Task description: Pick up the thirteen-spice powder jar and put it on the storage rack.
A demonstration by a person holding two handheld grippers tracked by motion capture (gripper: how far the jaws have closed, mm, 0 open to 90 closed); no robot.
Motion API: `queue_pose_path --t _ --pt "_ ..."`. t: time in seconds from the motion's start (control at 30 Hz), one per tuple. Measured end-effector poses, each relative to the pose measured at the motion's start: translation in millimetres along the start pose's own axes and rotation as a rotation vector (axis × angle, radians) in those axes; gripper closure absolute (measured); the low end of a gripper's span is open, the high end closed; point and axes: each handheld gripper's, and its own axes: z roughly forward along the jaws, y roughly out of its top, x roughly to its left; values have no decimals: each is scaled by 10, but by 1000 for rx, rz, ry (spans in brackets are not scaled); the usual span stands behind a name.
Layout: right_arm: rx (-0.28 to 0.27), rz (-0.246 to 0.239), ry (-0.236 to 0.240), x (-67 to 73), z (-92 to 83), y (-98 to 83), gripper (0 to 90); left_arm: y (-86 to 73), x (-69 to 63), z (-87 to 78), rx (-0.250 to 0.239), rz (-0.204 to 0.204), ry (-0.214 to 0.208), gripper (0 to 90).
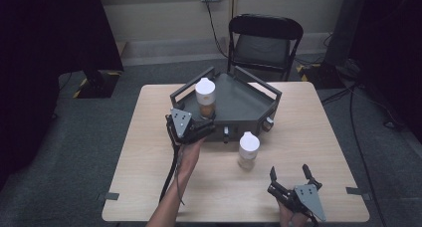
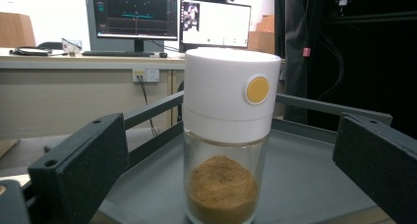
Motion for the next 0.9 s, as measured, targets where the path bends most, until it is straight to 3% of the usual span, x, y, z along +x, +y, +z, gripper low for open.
queue_pose_path --t 0.43,0.73,0.9 --pt "0 -1 -1 2 0 0 2 -77 49 -287 -37 -8 13 0" --pt "0 -1 -1 2 0 0 2 -244 24 -519 -69 -15 19 0" --pt "0 -1 -2 2 0 0 2 -352 -26 -639 -86 -4 61 0"
